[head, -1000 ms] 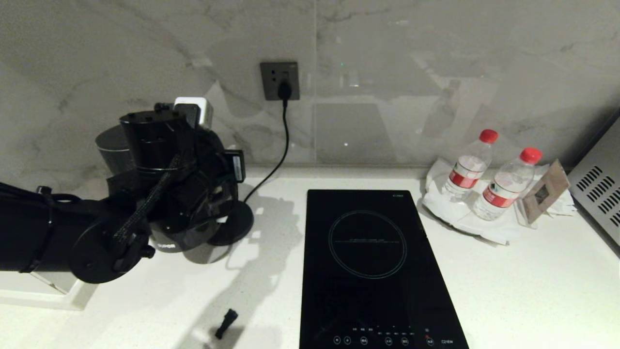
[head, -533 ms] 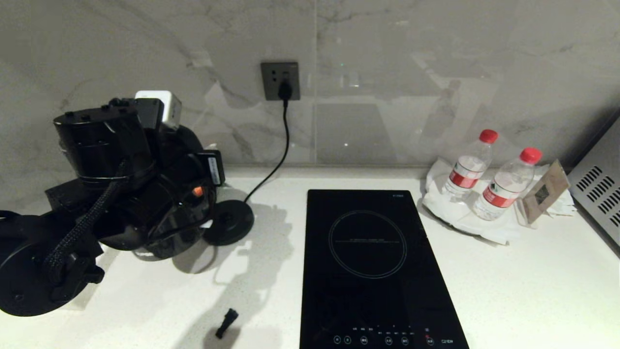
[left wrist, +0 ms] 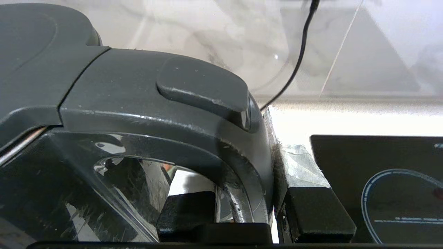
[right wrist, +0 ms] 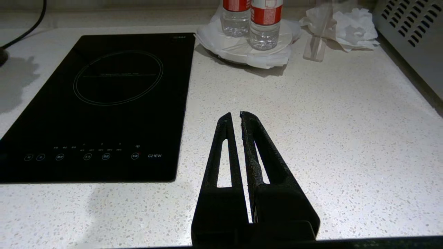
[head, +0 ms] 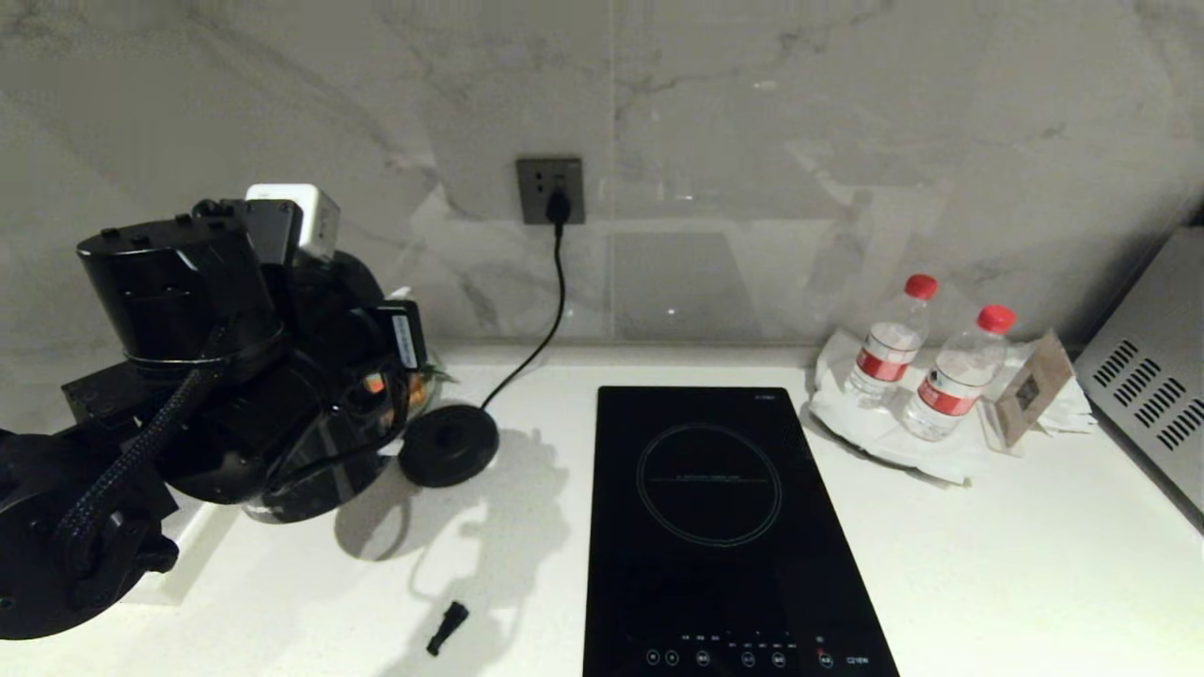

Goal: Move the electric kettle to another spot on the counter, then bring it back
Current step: Place it by the sink

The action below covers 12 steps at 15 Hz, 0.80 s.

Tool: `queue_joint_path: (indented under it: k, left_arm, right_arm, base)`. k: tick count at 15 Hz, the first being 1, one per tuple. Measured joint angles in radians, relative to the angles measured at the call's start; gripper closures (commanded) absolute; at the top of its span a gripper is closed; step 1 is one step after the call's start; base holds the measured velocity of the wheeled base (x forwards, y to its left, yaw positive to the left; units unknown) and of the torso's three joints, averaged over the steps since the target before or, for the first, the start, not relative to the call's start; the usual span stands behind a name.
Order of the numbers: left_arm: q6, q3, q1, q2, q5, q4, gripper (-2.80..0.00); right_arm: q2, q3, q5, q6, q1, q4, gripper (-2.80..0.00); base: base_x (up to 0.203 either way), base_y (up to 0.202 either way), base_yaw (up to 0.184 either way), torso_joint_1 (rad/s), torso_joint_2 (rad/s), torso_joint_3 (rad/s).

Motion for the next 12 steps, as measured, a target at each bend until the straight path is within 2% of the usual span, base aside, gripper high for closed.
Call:
queue_joint_path:
  k: [9,12]
  left_arm:
    - [-0.013,0.064,-0.002,-0.011,0.000,-0.005,0.00]
    - [-0.035,0.116,-0.005,-0.029,-0.002,-0.004,0.00]
  right_arm:
    - [0.000,0.000,0.000,0.000,0.000,0.000,0.00]
    - [0.000,0.000,0.000,0.000,0.000,0.000,0.00]
  base:
    - [0.000,0.000,0.000,0.001,0.00,0.201]
    - [0.000,0.000,0.000,0.003,0.00,0.071]
